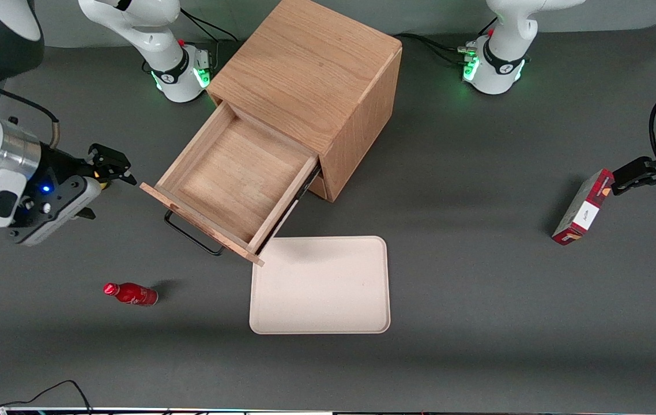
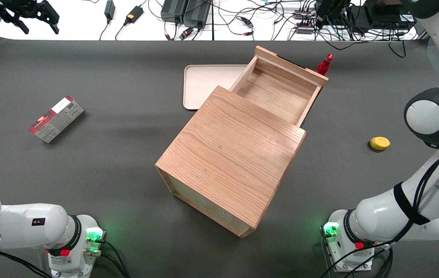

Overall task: Close top drawer
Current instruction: 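Move the right gripper toward the front of the open wooden drawer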

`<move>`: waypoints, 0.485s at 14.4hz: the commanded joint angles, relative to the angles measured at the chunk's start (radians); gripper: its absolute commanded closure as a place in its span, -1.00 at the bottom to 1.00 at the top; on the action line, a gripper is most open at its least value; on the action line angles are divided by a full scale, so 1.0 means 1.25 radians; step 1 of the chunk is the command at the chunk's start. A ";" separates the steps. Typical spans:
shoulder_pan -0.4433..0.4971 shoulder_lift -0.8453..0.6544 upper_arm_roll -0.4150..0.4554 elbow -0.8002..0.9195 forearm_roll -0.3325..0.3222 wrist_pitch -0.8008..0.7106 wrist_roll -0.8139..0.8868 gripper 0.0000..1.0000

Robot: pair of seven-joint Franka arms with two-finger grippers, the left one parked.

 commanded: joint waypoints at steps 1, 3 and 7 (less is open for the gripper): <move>0.005 0.054 0.006 0.046 -0.019 -0.022 -0.084 -1.00; 0.007 0.078 0.007 0.065 -0.023 -0.022 -0.098 -1.00; 0.008 0.131 0.010 0.089 -0.022 -0.020 -0.105 -1.00</move>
